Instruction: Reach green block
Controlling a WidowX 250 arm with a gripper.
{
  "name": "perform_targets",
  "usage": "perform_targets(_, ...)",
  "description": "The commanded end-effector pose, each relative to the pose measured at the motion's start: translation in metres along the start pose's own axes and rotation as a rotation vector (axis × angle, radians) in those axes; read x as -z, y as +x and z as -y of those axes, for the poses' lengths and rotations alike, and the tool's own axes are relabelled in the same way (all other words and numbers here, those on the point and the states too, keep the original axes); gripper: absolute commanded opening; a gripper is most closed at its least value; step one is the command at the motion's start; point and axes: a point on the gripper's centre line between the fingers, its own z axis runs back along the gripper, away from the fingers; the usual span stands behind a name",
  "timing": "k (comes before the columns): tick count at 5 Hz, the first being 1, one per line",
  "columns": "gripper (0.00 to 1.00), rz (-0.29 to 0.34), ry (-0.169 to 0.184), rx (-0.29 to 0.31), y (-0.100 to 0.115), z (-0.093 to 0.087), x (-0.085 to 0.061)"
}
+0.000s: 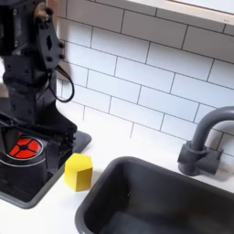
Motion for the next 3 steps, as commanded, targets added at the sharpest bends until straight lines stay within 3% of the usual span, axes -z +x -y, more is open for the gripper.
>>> perform_targets(1, 1.0, 0.013, 0.006, 0.019, 0.019, -0.009, 0.006)
perform_targets(3, 1.0, 0.032, 0.008, 0.027, 0.036, -0.015, 0.01)
